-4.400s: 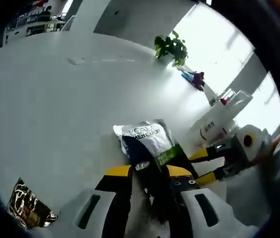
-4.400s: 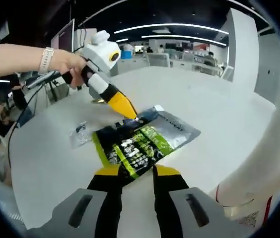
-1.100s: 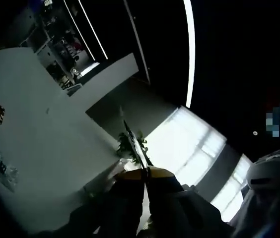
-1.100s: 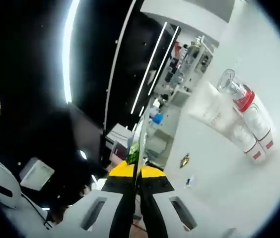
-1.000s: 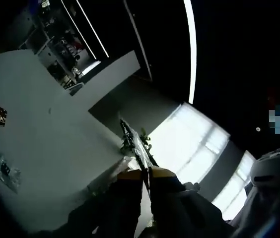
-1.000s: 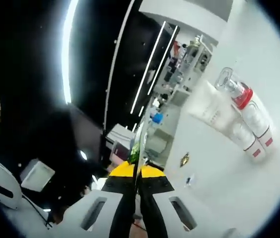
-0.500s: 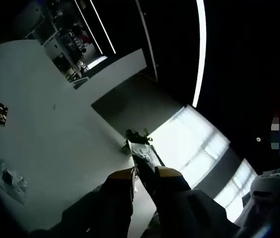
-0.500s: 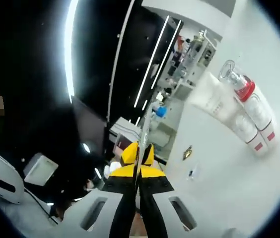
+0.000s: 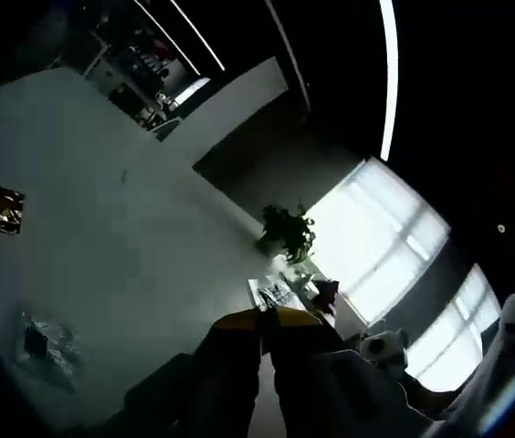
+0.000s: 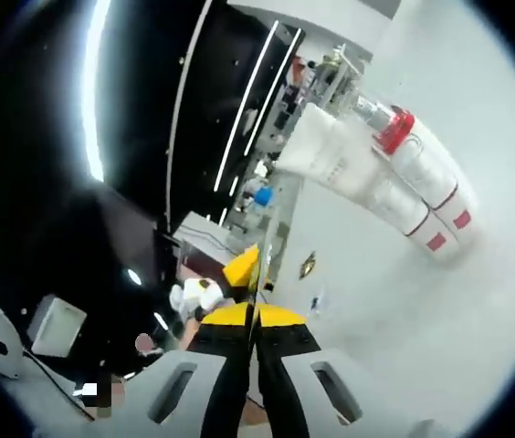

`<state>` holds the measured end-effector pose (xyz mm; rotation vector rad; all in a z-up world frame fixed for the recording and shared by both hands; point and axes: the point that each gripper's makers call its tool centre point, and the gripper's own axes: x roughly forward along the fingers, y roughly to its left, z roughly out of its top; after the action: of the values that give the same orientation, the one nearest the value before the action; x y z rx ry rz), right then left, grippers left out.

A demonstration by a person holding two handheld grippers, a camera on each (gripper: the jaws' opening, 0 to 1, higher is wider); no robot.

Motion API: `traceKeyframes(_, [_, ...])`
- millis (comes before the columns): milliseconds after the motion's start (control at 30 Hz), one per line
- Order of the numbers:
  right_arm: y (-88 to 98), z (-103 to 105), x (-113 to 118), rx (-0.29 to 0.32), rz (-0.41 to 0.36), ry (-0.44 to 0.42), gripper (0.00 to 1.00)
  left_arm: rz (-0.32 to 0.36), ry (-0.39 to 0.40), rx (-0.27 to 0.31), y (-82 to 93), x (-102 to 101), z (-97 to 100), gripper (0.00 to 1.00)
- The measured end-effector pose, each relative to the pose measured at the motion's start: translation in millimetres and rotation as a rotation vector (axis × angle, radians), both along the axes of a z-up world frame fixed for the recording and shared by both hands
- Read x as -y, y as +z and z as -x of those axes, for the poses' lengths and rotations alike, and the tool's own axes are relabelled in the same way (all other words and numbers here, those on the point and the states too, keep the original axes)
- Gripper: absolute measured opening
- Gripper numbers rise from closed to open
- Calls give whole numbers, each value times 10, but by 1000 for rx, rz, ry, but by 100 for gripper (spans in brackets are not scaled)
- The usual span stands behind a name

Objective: Arrange the skincare products in the storage area until every visible bottle or jar stands upright without overlapping.

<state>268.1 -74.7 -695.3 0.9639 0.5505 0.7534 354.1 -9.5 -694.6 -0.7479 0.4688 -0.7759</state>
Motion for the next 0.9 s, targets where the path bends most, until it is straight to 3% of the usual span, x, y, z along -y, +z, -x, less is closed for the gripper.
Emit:
traceKeyframes(200, [-241, -55, 6, -39, 91, 8, 2, -28, 8, -45, -226, 6, -93, 1])
traceKeyframes(333, [-387, -95, 49, -76, 124, -10, 3, -12, 30, -73, -315, -14, -163, 0])
traceKeyframes(467, [-611, -133, 80, -116, 176, 6, 5, -46, 24, -115, -512, 79, -140, 0])
traceKeyframes(500, [-654, -128, 84, -128, 189, 9, 5, -37, 17, -124, -576, 13, -213, 0])
traceKeyframes(700, [-731, -120, 89, -136, 205, 17, 5, -85, 9, -135, -700, 6, -255, 0])
traceKeyframes(900, [-887, -107, 178, -162, 280, 9, 9, -121, 22, -144, -832, -67, -350, 0])
